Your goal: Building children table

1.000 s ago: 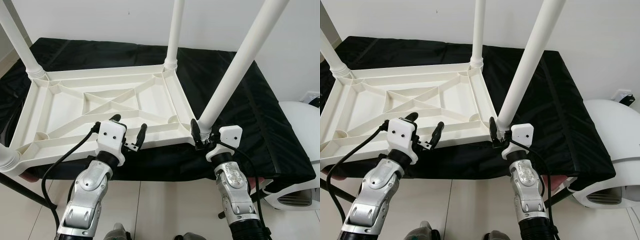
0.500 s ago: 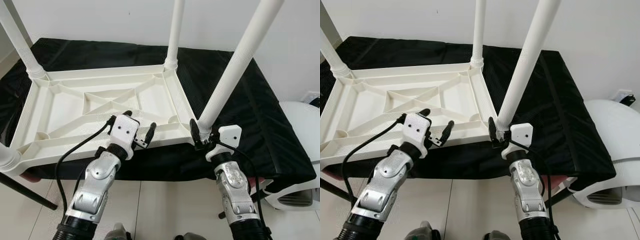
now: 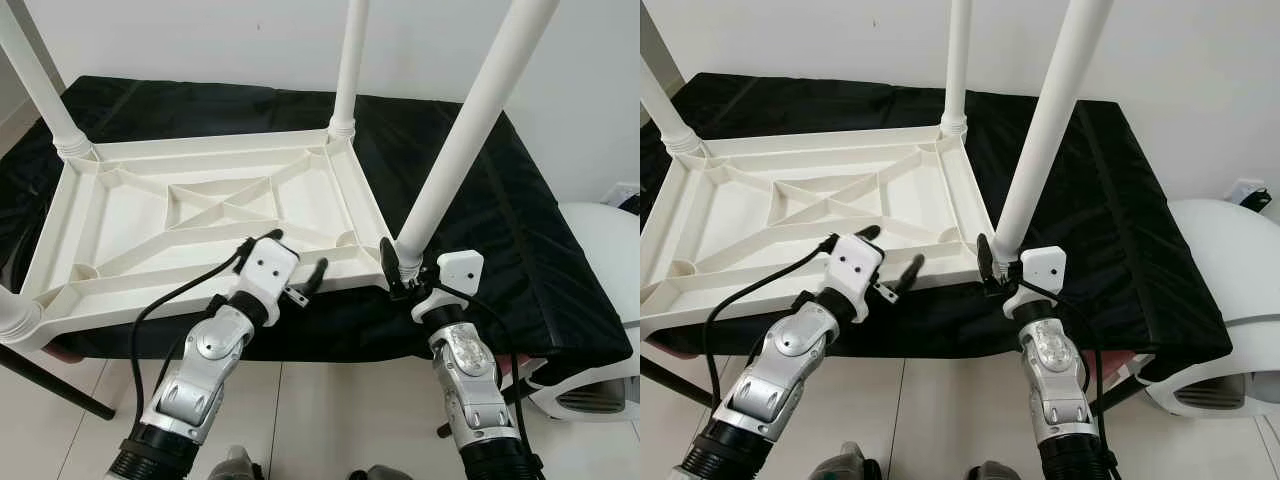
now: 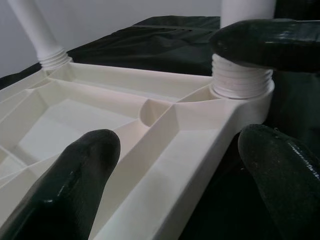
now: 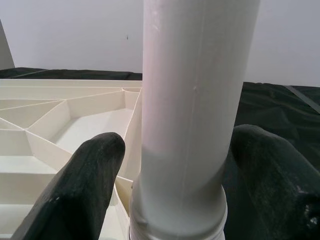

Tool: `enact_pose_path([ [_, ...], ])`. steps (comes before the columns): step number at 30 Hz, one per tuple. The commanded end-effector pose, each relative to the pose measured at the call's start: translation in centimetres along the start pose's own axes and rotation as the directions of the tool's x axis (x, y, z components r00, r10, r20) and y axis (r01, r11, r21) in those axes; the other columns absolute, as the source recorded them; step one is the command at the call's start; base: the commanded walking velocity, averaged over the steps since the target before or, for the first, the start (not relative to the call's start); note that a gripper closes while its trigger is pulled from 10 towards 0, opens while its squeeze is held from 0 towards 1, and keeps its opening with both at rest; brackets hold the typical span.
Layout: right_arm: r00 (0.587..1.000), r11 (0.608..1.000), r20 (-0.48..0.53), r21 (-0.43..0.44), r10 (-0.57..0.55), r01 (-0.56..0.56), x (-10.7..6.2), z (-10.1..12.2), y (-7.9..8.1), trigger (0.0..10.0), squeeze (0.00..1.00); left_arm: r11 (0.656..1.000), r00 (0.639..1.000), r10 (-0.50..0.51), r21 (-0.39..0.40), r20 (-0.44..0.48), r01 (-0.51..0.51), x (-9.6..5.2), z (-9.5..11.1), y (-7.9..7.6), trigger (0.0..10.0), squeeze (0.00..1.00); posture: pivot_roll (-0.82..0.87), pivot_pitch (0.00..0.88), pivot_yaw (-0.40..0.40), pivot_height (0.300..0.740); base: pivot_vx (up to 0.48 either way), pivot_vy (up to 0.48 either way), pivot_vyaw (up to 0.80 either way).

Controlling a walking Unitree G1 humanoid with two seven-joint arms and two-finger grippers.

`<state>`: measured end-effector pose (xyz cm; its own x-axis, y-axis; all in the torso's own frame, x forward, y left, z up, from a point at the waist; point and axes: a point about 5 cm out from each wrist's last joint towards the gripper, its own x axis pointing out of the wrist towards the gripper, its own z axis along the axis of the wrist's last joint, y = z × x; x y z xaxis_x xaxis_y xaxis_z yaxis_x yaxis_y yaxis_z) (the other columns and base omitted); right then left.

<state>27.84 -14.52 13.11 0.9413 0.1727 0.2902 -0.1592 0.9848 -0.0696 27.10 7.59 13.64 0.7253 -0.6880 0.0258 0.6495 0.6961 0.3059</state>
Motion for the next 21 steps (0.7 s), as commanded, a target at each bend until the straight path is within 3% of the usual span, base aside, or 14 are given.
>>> enact_pose_path([
  [1, 1.0, 1.0, -0.004, -0.004, 0.0, 0.0, -0.1, -0.1, 0.0, 10.0, 0.0, 1.0, 1.0, -0.027, 0.007, -0.003, 0.027, 0.1, -0.2, -0.2, 10.0, 0.0, 0.03, 0.001, -0.015, 0.74, 0.0, 0.0, 0.0],
  [10, 1.0, 1.0, -0.008, 0.003, 0.003, -0.003, 0.1, -0.2, 0.2, 10.0, 0.0, 0.978, 0.981, -0.193, 0.083, -0.018, 0.194, 1.4, -0.4, -1.2, 10.0, 0.0, 0.05, 0.014, -0.019, 0.74, 0.0, 0.0, 0.0],
  [21, 1.0, 1.0, -0.01, 0.007, 0.005, -0.005, 0.1, -0.3, 0.3, 10.0, 0.0, 0.961, 0.961, -0.245, 0.102, -0.124, 0.258, 2.1, -2.2, -0.8, 10.0, 0.0, 0.05, 0.022, -0.017, 0.74, 0.0, 0.0, 0.0],
])
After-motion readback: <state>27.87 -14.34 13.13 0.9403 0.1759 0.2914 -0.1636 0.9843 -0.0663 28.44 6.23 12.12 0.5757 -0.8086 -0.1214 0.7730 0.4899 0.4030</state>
